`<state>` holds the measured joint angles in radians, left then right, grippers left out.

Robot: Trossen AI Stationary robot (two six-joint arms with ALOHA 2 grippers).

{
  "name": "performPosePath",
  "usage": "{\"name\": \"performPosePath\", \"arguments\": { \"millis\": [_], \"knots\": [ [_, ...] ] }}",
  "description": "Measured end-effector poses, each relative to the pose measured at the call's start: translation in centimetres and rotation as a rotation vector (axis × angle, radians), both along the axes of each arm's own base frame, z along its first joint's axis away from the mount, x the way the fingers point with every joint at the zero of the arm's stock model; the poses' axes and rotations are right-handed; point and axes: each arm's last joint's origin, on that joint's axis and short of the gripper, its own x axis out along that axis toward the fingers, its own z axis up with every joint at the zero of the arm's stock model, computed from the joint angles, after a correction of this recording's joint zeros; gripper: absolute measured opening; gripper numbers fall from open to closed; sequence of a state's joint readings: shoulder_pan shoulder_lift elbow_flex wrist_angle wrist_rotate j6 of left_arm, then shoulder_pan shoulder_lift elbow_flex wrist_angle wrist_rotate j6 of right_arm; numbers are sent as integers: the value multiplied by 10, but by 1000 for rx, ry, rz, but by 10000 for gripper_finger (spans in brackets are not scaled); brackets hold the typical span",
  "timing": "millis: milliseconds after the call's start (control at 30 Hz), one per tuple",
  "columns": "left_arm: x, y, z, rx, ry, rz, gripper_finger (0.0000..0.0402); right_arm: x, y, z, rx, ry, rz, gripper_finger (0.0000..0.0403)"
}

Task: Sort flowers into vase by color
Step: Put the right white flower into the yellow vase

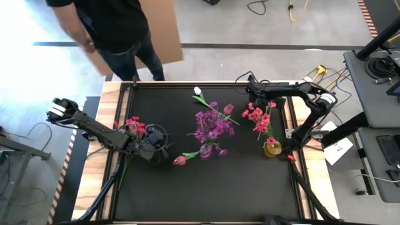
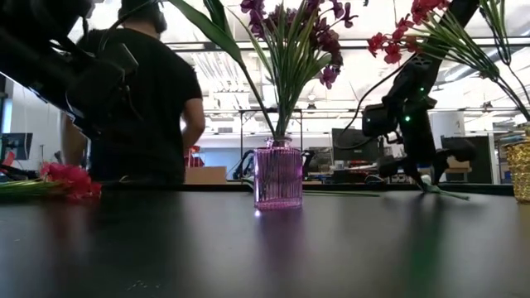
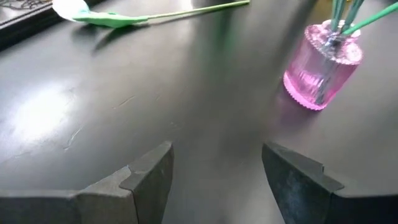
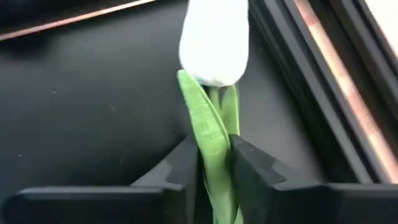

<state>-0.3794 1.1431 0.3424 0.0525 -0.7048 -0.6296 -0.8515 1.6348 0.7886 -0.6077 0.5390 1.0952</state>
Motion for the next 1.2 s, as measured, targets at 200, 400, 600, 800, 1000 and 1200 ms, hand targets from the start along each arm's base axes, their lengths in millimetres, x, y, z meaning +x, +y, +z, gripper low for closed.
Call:
{"name": "performPosePath", "arguments": {
  "millis": [200,400,600,800,1000,1200],
  "knots": [
    [-5,0,-6,-19,10,6,229,9,18,8,2,-37,89,15],
    [-5,0,-7,-19,15,-2,229,23,16,75,-335,-317,218,10],
    [-5,-1,-7,-45,3,3,229,17,42,167,-762,-447,564,9],
    [-4,-1,-6,-55,-17,6,229,-17,99,226,-1029,-351,874,9],
    [-1,-2,-1,-43,-72,21,229,-77,141,249,-1208,-332,973,9],
    [2,-2,4,-17,-135,42,229,-97,161,236,-1160,-497,1194,9]
  ]
}}
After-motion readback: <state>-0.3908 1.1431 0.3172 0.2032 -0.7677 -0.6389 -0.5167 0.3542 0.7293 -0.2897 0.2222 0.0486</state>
